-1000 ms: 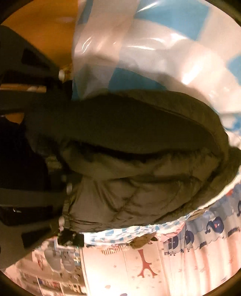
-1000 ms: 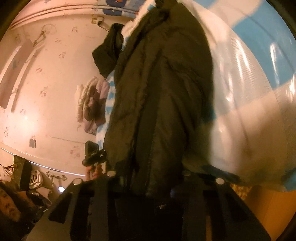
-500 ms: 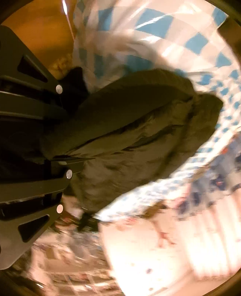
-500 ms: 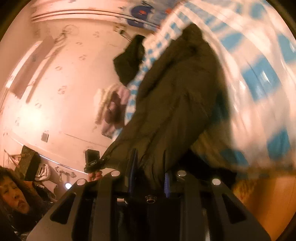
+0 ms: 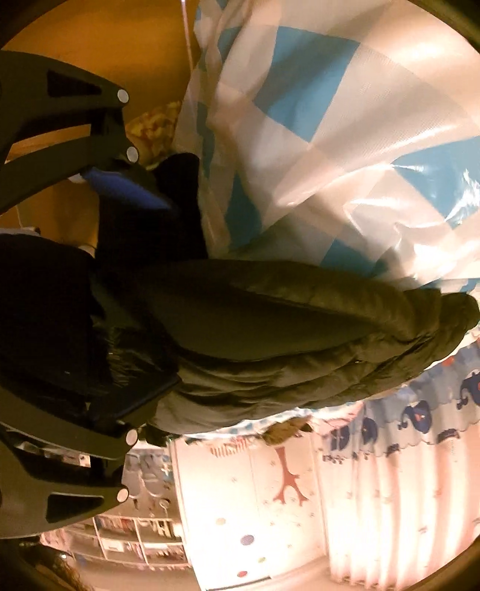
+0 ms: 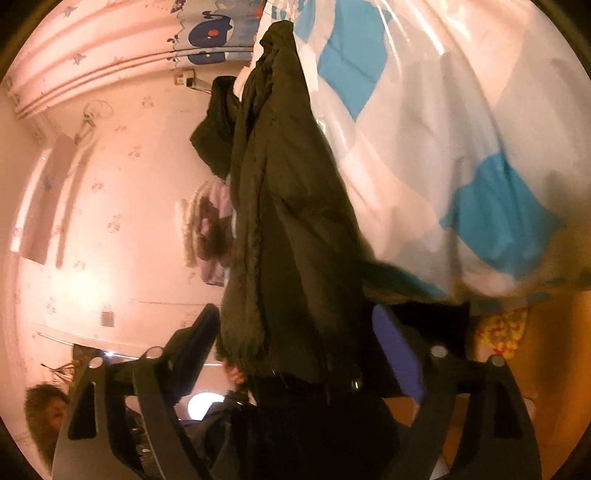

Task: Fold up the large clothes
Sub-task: 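Lift the held hem with both tools, raising the jacket upright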

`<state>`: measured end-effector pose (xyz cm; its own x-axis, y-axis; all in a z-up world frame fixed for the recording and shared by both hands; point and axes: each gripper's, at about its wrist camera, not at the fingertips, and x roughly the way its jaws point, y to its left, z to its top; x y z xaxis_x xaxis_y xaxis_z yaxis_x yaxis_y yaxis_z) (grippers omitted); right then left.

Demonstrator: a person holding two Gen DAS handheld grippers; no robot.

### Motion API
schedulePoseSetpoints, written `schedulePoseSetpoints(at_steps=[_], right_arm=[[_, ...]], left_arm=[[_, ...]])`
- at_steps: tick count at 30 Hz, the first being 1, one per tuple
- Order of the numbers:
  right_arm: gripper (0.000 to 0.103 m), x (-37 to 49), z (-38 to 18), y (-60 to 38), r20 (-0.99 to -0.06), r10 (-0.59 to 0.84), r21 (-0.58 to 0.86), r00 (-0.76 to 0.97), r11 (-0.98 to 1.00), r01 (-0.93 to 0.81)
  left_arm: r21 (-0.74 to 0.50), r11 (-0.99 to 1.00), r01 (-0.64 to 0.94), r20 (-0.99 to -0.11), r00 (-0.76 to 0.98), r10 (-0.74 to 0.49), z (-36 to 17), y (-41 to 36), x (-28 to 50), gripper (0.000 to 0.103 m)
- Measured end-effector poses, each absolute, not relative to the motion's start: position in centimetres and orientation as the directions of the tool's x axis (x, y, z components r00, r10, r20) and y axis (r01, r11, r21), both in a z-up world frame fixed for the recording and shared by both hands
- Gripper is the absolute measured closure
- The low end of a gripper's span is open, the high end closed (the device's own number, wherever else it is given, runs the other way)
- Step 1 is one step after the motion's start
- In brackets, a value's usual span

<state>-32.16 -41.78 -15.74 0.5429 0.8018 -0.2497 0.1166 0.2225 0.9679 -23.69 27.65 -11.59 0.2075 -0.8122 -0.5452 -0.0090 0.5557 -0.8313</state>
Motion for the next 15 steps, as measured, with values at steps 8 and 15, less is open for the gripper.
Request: schedulePoseSetpoints(at_steps=[8, 15], right_arm=[[0.014, -29.0, -15.8, -39.4, -0.195, 0.853, 0.981, 0.484, 0.177, 0.084], [0.013, -28.4, -14.5, -38.3, -0.262, 0.847, 0.963, 0.462, 0.263, 0.065]], left_arm=[[-0.877, 0.478, 0.041, -0.465, 0.171, -0.869, -12.8, 24.3, -22.2, 0.017], [-0.847, 0.527, 0.072, -0.506, 0.195, -0.840, -11.7, 22.6, -21.6, 0.017]])
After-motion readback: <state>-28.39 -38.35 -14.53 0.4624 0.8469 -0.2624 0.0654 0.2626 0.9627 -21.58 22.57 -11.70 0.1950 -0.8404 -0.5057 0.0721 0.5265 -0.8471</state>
